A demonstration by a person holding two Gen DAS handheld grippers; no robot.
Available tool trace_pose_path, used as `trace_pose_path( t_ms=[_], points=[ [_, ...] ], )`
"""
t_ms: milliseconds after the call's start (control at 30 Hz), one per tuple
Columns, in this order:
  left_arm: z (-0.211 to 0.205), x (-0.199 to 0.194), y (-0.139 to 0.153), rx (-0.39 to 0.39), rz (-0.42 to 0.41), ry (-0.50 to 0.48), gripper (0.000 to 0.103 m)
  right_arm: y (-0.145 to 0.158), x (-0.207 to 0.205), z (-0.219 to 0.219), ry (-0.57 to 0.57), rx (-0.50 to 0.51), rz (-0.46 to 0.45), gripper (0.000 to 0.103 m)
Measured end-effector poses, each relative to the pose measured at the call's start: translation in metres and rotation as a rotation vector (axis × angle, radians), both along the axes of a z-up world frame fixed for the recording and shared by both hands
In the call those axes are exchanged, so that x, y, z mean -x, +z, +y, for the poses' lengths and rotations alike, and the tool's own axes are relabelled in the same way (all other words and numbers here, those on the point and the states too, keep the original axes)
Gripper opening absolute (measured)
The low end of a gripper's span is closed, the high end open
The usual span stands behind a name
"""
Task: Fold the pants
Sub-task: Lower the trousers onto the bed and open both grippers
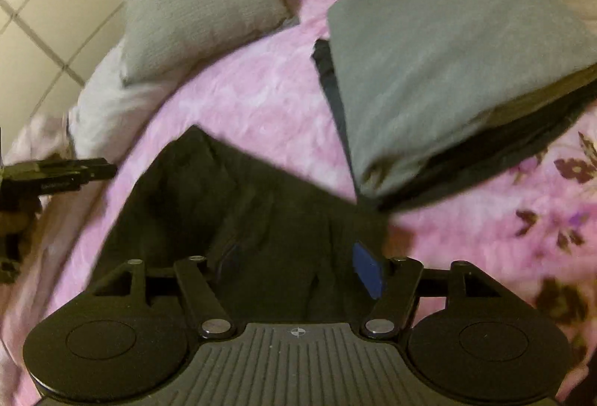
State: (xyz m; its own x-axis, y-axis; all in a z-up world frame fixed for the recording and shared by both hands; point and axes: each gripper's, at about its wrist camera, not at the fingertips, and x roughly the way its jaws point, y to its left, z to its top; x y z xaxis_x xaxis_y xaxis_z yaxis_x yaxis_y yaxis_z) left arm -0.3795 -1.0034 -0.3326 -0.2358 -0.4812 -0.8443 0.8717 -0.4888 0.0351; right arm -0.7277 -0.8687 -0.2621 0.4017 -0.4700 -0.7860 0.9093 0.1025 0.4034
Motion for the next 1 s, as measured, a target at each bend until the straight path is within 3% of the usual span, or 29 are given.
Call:
trace_pose_path(
  t_ms=[200, 333, 533, 667, 767, 900, 1000],
  points=[
    [0.118, -0.098, 0.016, -0.004, -0.037, 0.129, 0.039, -0.011, -0.022, 0.073, 0.077, -0.015, 0.033, 0.064],
    [0.244, -0.163, 0.022, -0.015, -0.077, 0.223, 0.045, -0.018, -0.048, 0.137, 0.138, -0.045, 0.061, 0.064],
    [0.441, -0.222, 0.013, -0.047, -0.149, 0.283, 0.052, -0.017, -0.098, 0.240, 0.245, -0.032, 0.121, 0.065],
    [0.556, -0.236, -0.008, -0.077, -0.206, 0.258, 0.055, -0.020, -0.145, 0.303, 0.402, 0.006, 0.196, 0.065],
    [0.617, -0.237, -0.025, -0.095, -0.231, 0.237, 0.056, -0.027, -0.186, 0.347, 0.572, 0.054, 0.267, 0.065],
    [0.664, -0.241, -0.046, -0.082, -0.213, 0.272, 0.064, -0.042, -0.240, 0.398, 0.842, 0.128, 0.360, 0.068],
    [0.673, -0.262, -0.054, -0.086, -0.090, 0.389, 0.065, -0.055, -0.273, 0.425, 1.015, 0.194, 0.406, 0.070]
  ],
)
